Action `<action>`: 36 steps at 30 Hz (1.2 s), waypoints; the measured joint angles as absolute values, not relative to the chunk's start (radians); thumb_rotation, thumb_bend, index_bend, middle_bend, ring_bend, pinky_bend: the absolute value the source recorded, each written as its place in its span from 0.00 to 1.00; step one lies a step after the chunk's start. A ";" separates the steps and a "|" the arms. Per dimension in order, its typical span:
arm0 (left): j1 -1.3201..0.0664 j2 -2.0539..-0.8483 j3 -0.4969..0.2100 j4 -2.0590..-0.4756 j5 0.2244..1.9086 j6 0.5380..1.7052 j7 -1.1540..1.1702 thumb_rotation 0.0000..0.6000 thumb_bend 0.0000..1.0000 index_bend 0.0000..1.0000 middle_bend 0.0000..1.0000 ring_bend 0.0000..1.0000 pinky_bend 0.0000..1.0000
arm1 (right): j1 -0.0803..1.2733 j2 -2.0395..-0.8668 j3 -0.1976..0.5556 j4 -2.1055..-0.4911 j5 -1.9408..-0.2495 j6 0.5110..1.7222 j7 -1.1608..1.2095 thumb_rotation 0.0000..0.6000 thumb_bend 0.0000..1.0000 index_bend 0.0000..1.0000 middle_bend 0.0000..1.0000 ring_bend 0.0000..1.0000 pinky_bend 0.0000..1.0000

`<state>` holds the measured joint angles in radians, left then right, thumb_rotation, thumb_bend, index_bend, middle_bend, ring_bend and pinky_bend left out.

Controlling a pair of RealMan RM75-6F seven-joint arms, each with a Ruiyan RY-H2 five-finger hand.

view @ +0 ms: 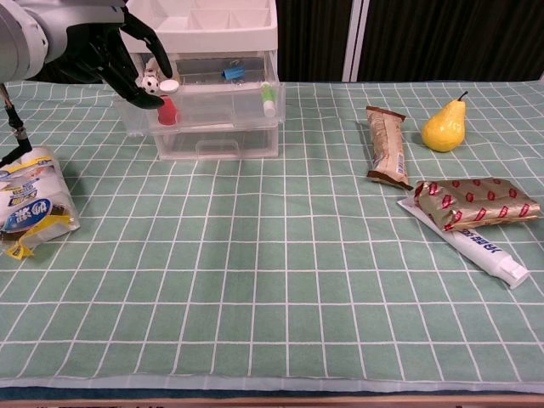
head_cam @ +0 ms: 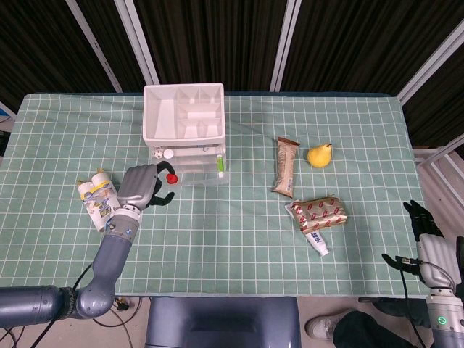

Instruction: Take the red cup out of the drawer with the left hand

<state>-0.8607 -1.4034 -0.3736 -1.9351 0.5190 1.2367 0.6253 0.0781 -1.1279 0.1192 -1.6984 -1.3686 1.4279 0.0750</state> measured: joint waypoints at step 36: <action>-1.107 -1.131 -0.253 -1.656 0.893 0.669 0.832 1.00 0.06 0.44 1.00 1.00 1.00 | 0.077 -1.128 0.121 -1.700 -1.361 1.426 0.077 1.00 0.07 0.00 0.00 0.00 0.23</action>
